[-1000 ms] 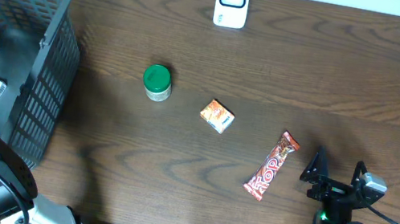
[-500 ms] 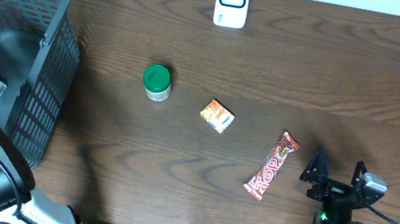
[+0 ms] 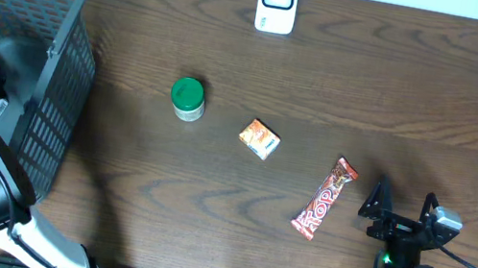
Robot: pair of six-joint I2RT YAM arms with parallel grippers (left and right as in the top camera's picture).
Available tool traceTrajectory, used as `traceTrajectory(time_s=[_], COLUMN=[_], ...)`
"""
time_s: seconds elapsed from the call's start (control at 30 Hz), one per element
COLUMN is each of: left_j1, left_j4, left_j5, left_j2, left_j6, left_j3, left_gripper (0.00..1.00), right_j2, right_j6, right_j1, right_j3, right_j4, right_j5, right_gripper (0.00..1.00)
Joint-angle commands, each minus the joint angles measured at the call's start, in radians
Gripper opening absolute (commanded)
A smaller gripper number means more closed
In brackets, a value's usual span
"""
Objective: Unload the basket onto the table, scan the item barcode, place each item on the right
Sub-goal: 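Lower the left gripper into the basket and grasp the white Panadol box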
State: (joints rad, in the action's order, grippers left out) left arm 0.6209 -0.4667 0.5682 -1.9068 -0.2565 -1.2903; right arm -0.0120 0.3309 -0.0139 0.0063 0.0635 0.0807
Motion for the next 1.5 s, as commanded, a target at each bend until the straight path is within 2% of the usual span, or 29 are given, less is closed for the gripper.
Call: traceTrajectory(time_s=[0.0,0.37,0.5,0.6,1.03,1.47], left_j1=[0.005,0.005,0.005,0.005,0.007,0.008], left_j4=[0.011,0.043,0.043,0.058,0.077,0.087], left_j5=[0.019,-0.011,-0.022,-0.064,-0.067,-0.067], left_j2=[-0.026,-0.039,-0.039,-0.039,-0.042,-0.119], left_j6=[0.014,-0.011,-0.059,-0.06,-0.063,-0.063], left_j3=[-0.002,-0.002,0.0,0.008,0.019,0.019], left_gripper=[0.08,0.08,0.08,0.08,0.08,0.08], right_j2=[0.005,0.005,0.005,0.005,0.005,0.005], right_j6=[-0.01,-0.01,-0.01,-0.01,-0.01,-0.01], right_j1=[0.008,0.008,0.008,0.008,0.008,0.008], right_j3=[-0.001,-0.001,-0.001,-0.001,-0.001,-0.001], right_j4=[0.004,0.004,0.004,0.004,0.004,0.004], right_j5=[0.003,0.003,0.004,0.003,0.003,0.003], right_gripper=[0.99,0.99,0.99,0.99,0.99,0.99])
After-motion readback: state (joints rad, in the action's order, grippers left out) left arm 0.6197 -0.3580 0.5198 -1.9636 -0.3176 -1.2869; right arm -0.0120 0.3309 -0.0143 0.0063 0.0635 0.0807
